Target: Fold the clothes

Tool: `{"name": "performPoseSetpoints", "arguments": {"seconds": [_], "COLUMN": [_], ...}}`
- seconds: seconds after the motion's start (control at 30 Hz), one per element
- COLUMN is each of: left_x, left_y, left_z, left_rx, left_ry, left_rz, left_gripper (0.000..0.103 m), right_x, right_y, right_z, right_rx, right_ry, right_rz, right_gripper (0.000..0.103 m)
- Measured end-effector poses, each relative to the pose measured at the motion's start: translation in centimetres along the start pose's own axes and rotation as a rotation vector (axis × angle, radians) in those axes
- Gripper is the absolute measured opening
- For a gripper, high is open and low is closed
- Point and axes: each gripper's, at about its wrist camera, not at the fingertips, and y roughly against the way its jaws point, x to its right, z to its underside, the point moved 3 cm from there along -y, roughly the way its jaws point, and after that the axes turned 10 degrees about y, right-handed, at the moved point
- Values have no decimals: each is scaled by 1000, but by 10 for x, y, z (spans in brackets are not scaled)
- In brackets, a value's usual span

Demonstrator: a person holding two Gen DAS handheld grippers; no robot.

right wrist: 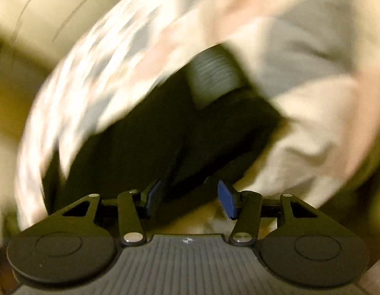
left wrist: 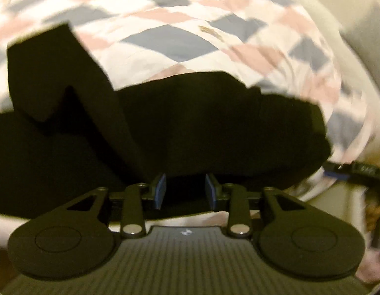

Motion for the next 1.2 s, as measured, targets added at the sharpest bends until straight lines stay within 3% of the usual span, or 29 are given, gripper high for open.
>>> {"name": "performPoseSetpoints", "arguments": {"seconds": [0.1, 0.23, 0.4, 0.57, 0.6, 0.67, 0.8, 0.87, 0.97, 1.13, 1.17, 1.2], "left_x": [-3, -16, -54, -74, -78, -76, -42, -29, -30, -25, -25, -25], "left_y": [-6, -20, -26, -41, -44, -46, -26, -18, -19, -55, -63, -65], "left_z": [-2, 0, 11, 5, 4, -3, -2, 1, 14, 35, 37, 36], "left_rx": [-11, -35, -22, 9, 16, 27, 86, 104, 77, 20, 9, 6], "left_ry": [93, 280, 636, 741, 758, 716, 388, 253, 198, 76, 67, 67], "left_rz": [17, 49, 155, 137, 132, 117, 39, 4, -31, -165, -189, -201], "left_gripper": [36, 36, 38, 39, 38, 14, 12, 12, 12, 14, 15, 15], "right_x": [33, 41, 52, 62, 63, 60, 41, 33, 37, 51, 52, 50], "right_y": [-1, -11, -22, -34, -35, -33, -3, 13, 22, -16, -24, -27], "right_z": [-7, -7, -7, -7, -10, -14, -21, -23, -16, 0, 2, 1], "right_rx": [97, 108, 122, 135, 136, 141, 205, 236, 212, 98, 80, 71], "right_ry": [-262, -333, -422, -507, -503, -458, -266, -197, -165, -119, -125, -131], "right_rz": [-39, -47, -58, -67, -62, -28, -5, -8, 26, 192, 220, 244], "right_gripper": [55, 55, 54, 54, 44, 20, 15, 15, 14, 14, 17, 34]}}
